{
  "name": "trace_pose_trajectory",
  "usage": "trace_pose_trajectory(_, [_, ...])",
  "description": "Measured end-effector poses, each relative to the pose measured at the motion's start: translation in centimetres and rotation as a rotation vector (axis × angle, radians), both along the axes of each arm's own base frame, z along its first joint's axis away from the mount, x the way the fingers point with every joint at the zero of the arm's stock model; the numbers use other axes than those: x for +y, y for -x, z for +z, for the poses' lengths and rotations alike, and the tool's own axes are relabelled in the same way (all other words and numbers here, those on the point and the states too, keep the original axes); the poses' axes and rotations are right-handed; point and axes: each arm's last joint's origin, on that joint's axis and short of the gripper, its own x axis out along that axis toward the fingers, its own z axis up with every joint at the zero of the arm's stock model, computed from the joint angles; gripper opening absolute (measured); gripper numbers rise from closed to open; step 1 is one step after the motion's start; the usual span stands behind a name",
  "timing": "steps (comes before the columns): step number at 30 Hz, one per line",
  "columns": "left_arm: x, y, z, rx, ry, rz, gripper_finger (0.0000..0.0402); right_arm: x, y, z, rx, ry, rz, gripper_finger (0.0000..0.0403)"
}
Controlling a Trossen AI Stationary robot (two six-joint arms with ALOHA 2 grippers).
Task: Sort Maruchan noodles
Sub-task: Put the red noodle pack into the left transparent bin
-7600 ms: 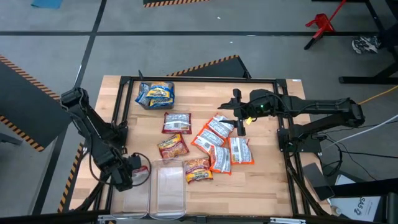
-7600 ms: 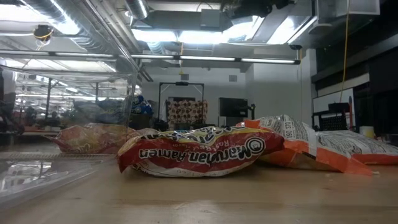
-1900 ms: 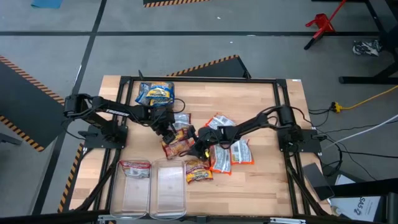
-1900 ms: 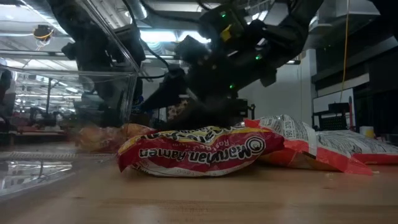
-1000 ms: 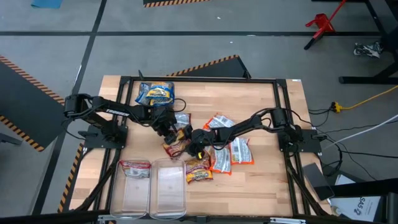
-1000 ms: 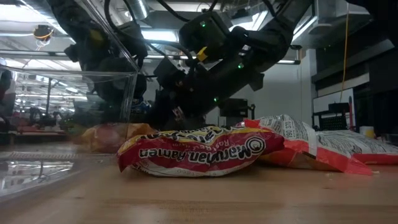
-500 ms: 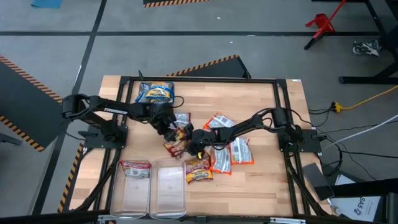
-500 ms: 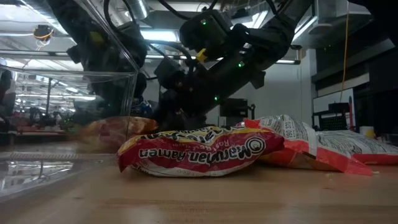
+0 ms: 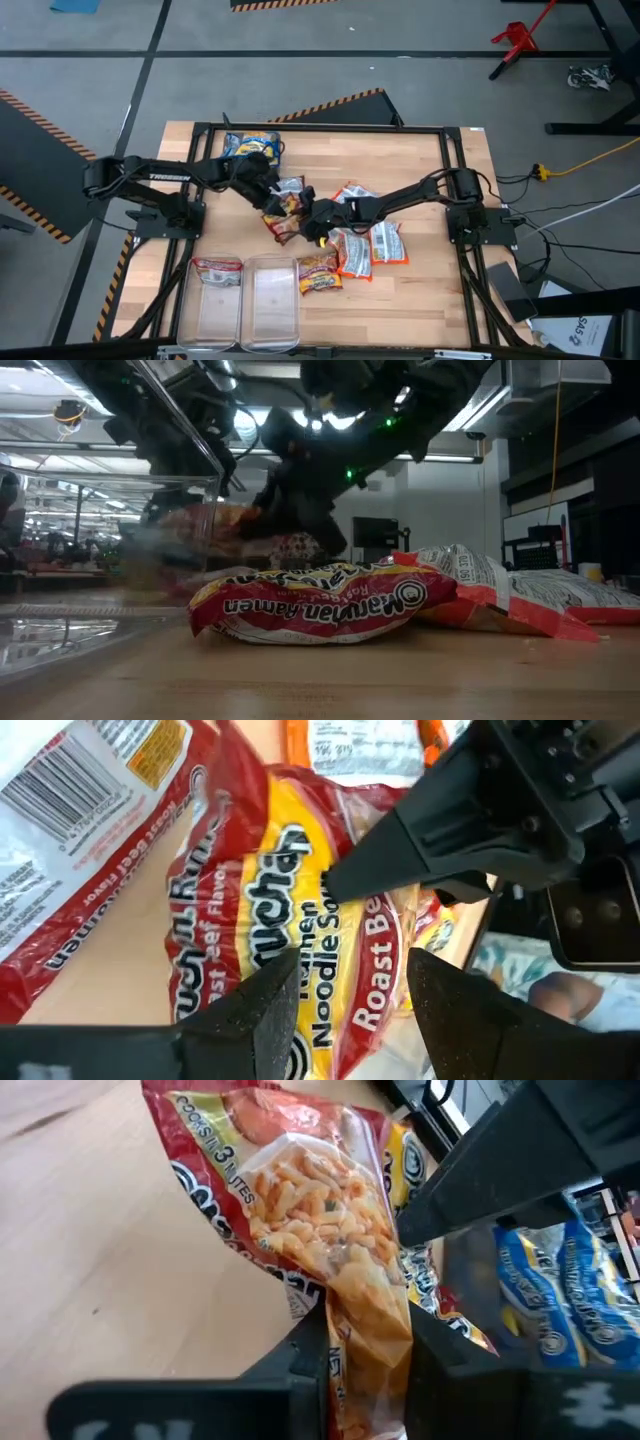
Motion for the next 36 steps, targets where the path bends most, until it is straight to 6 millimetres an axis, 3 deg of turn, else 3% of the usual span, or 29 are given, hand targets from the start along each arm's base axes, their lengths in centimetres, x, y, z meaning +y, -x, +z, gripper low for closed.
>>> trace_pose_trajectory(9, [1.4,0.4,0.3,-0.024,0.092,0.043,0.0179,0.0,1.0,3.0,0.0,-0.001,0.002,0.0065])
trace_pose_trajectory(13, [1.9,0.5,0.3,-0.035,0.106,0.051,0.0179,0.6,1.4,3.4,0.014,0.005,0.011,0.0062])
trace_pose_trajectory(22, [1.9,0.5,0.3,-0.044,0.093,0.031,0.0179,3.0,1.6,3.6,0.006,0.064,0.083,0.0015])
trace_pose_trajectory(36, [0.7,-0.3,0.8,-0.091,0.157,0.0,0.0179,3.7,1.1,4.8,-0.126,0.153,0.075,0.001])
